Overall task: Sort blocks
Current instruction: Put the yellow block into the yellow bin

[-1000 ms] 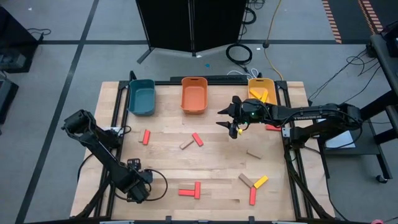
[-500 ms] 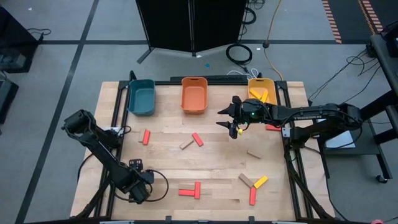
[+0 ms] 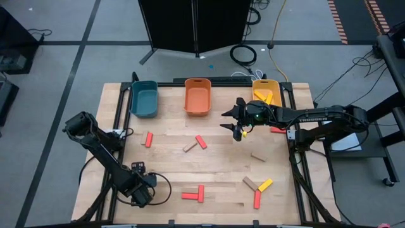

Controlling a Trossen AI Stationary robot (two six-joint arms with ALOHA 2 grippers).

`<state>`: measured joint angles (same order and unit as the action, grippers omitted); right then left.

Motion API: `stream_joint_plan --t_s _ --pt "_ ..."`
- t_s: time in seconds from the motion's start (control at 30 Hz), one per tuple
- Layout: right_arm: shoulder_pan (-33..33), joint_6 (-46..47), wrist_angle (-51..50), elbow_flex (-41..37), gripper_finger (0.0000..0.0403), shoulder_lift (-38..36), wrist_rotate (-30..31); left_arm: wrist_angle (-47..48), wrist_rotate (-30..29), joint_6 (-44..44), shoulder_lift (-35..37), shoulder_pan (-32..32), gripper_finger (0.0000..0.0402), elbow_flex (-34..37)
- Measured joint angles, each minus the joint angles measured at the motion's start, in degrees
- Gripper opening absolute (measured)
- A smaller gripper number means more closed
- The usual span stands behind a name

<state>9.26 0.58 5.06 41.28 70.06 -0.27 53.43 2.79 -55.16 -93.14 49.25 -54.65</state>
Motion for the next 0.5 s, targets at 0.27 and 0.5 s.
stream_joint_plan --t_s 0.27,0.5 --pt "0.00 0.00 -0.15 0.00 0.0222 0.00 0.00 -0.01 1.35 -1.52 0.00 0.00 0.0393 0.01" --pt "0.00 -0.02 -0.15 0.00 0.0222 0.00 0.00 0.05 4.18 -4.53 0.02 -0.02 0.0393 1.49"
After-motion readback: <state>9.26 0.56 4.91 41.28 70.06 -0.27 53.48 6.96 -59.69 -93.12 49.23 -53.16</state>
